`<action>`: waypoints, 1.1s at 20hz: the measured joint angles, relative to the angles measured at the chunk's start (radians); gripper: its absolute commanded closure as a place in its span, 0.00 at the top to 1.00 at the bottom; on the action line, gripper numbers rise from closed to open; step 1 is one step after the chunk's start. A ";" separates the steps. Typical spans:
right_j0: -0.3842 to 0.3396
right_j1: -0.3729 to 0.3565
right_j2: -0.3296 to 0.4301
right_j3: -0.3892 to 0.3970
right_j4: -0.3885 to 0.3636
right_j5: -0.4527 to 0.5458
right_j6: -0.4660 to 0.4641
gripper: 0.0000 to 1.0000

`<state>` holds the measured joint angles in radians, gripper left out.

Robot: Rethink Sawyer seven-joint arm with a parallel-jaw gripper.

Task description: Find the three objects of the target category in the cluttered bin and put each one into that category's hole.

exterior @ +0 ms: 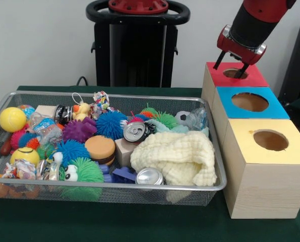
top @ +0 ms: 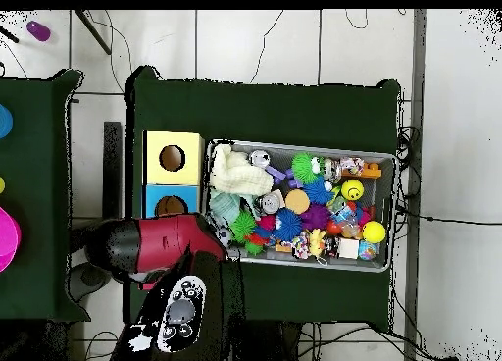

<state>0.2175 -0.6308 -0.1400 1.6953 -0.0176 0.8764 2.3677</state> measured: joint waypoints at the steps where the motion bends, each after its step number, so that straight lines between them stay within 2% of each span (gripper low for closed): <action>1: 0.000 0.000 0.000 0.000 0.000 0.000 0.000 1.00; 14: -0.009 -0.001 0.006 0.000 0.008 0.012 0.000 1.00; 20: -0.082 -0.022 0.044 -0.004 0.074 0.116 0.000 1.00; 22: -0.126 -0.036 0.062 -0.011 0.111 0.193 0.000 1.00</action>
<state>0.0919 -0.6673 -0.0776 1.6843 0.0937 1.0698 2.3680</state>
